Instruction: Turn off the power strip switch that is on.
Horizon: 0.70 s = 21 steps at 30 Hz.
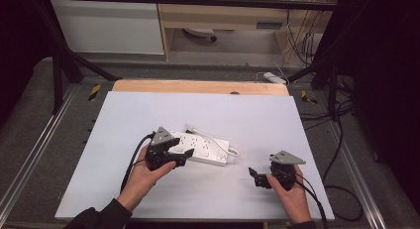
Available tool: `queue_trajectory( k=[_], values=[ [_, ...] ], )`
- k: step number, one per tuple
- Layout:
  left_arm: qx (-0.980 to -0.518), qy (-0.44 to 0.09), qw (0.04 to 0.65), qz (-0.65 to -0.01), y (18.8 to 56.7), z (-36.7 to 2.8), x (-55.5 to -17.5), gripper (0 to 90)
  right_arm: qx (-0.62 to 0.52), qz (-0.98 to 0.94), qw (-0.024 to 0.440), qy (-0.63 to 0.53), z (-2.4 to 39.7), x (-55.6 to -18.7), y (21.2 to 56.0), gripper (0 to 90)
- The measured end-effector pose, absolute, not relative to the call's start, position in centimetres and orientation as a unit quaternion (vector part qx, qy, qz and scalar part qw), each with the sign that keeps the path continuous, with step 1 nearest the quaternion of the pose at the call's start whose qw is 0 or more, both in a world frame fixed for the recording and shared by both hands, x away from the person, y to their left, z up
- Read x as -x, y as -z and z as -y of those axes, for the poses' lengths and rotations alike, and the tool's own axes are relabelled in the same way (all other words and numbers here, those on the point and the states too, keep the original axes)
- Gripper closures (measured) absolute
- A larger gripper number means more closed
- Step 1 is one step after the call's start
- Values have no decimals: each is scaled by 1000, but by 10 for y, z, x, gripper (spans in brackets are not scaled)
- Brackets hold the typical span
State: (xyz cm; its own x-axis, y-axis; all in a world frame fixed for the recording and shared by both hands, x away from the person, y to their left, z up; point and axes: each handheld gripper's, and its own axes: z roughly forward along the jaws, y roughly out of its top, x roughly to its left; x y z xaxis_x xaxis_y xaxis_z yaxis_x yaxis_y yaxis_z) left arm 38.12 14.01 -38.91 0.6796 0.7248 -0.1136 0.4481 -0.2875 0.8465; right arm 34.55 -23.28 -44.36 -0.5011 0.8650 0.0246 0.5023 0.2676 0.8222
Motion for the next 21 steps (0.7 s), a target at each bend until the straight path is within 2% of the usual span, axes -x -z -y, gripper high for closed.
queue_trajectory(
  k=[14,21],
  values=[
    [-800,-151,450,-367,398,-128,-384,498,-445,-766,222,-408,233,-345,443,49],
    [-795,-148,451,-378,402,-128,-388,633,-444,-766,223,-408,233,-345,443,49]
  ],
)
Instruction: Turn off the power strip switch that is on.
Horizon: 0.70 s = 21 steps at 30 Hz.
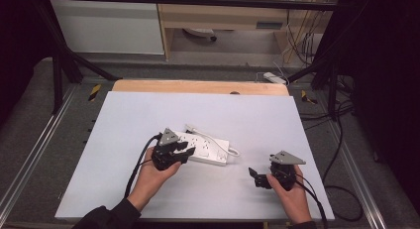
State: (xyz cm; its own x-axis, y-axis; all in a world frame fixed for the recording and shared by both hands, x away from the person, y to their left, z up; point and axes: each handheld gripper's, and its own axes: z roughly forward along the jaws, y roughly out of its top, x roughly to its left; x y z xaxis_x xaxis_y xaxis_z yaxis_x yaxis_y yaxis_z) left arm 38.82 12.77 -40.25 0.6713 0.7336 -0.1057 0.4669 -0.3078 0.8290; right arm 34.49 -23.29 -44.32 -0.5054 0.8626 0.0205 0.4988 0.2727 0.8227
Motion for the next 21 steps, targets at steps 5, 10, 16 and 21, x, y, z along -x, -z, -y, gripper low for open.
queue_trajectory(
  k=[5,10,16,21],
  values=[
    [-792,-146,451,-385,406,-129,-392,704,-444,-766,223,-408,233,-345,443,49],
    [-793,-136,453,-384,408,-129,-396,795,-444,-766,223,-407,233,-345,443,49],
    [-794,-134,452,-384,412,-127,-399,868,-444,-767,224,-406,233,-345,443,48],
    [-796,-128,450,-384,417,-129,-401,898,-443,-767,223,-406,233,-345,443,48]
  ],
)
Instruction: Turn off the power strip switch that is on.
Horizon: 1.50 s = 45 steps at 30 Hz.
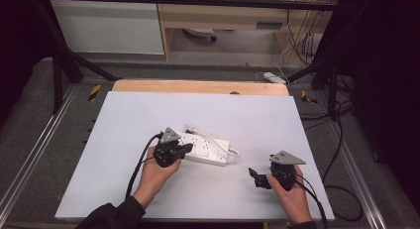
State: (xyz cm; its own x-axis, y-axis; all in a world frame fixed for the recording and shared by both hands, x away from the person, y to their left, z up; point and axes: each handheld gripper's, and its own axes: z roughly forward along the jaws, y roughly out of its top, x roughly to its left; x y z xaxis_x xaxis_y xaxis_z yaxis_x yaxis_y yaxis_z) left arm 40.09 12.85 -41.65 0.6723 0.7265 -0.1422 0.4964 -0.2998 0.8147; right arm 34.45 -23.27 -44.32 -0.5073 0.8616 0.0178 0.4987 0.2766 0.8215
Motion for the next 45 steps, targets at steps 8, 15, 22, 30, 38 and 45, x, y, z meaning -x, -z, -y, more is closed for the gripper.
queue_trajectory(
  k=[8,15,22,30,38,45],
  values=[
    [-799,-127,443,-387,422,-129,-404,900,-442,-768,224,-406,233,-345,443,48],
    [-800,-132,434,-393,426,-130,-408,900,-443,-767,225,-406,233,-344,443,48],
    [-800,-129,430,-398,430,-130,-410,900,-443,-767,225,-406,233,-344,443,48],
    [-801,-132,426,-399,433,-131,-411,900,-443,-767,225,-407,233,-344,443,48],
    [-802,-132,423,-400,434,-130,-412,900,-443,-767,224,-407,233,-344,443,48],
    [-802,-132,423,-401,435,-130,-412,900,-442,-768,223,-406,233,-344,443,48]
  ],
)
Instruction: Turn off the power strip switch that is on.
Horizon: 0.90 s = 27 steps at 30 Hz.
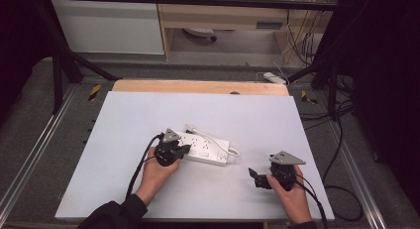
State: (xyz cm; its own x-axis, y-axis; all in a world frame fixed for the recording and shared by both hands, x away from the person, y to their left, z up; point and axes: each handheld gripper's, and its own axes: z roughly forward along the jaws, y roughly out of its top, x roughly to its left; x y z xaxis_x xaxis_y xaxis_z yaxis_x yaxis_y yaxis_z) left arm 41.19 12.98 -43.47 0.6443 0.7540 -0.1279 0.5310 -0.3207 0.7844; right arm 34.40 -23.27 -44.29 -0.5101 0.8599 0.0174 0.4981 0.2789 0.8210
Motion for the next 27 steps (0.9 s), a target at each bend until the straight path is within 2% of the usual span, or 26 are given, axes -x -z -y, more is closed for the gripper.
queue_trajectory(
  k=[27],
  values=[
    [-804,-125,433,-388,438,-129,-410,900,-441,-769,223,-406,233,-344,443,47]
  ],
)
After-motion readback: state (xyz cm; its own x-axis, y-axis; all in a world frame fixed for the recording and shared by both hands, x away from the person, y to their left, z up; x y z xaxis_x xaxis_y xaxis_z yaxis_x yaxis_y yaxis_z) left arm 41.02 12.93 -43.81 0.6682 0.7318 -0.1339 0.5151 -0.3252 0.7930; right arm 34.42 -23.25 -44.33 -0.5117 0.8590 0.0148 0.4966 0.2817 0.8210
